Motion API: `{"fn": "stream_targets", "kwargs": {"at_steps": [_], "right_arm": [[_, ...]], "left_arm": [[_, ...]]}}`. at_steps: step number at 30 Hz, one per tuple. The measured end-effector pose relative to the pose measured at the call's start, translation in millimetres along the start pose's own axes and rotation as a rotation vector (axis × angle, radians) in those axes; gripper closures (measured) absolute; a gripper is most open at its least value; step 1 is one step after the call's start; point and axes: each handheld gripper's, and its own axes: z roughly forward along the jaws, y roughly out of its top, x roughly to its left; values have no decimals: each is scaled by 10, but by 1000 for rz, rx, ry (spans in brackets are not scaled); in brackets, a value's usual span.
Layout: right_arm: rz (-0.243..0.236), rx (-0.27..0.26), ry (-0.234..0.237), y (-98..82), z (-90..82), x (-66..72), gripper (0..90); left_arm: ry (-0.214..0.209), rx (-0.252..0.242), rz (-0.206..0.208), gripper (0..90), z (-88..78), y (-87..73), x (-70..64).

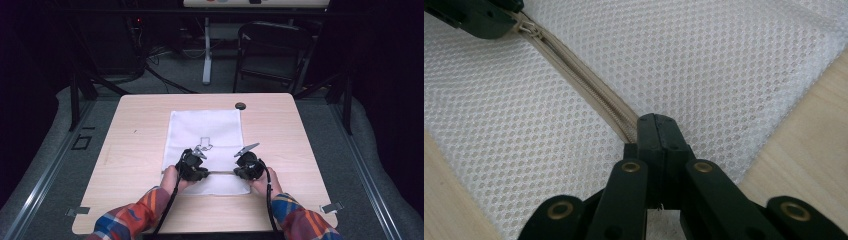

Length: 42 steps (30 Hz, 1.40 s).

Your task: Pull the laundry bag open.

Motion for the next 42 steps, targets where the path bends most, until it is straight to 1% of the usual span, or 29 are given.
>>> {"fn": "stream_targets", "kwargs": {"at_steps": [2,5,6,11,12,14,16,18,23,24,25,26,28,32,35,36,37,38,40,42], "right_arm": [[1,0,0,0,0,0,900],[0,1,-3,0,-1,-1,900],[2,-1,-1,0,0,0,900],[1,0,-1,0,0,1,900],[0,0,-1,0,0,1,900],[0,1,-1,0,0,2,900],[2,-3,-1,-1,3,4,900],[-5,3,-3,3,-1,5,900],[-3,-2,-2,5,3,14,900],[-4,-3,-6,5,5,17,900],[-6,0,-9,6,5,19,900],[-8,2,-12,7,4,20,900],[-14,6,-13,10,2,18,900],[-19,13,-18,15,-1,26,900],[-18,15,-18,16,-3,24,900],[-18,15,-19,17,-2,24,900],[-18,18,-17,18,-4,20,900],[-16,21,-14,19,-5,17,900],[-11,19,-12,20,-2,15,900],[-9,16,-10,20,0,11,900]], "left_arm": [[2,2,-2,811,-23,-16,19],[1,-2,-13,811,-56,-29,43],[7,-9,-21,811,-60,-32,41],[11,-9,-26,811,-89,-50,54],[12,-2,-18,811,-101,-56,66],[15,-8,-30,811,-112,-70,76],[14,-4,-32,810,-147,-88,104],[21,-13,-43,810,-174,-104,117],[27,-12,-47,809,-214,-141,134],[34,-5,-38,809,-222,-143,133],[36,-3,-38,809,-227,-146,132],[33,-6,-42,809,-231,-152,136],[45,-1,-42,809,-246,-161,142],[56,2,-49,808,-275,-194,167],[72,4,-45,808,-295,-209,172],[72,1,-52,808,-301,-218,176],[69,6,-50,807,-309,-223,184],[77,4,-52,807,-310,-227,182],[72,4,-59,807,-324,-240,197],[84,5,-59,807,-333,-253,201]]}}
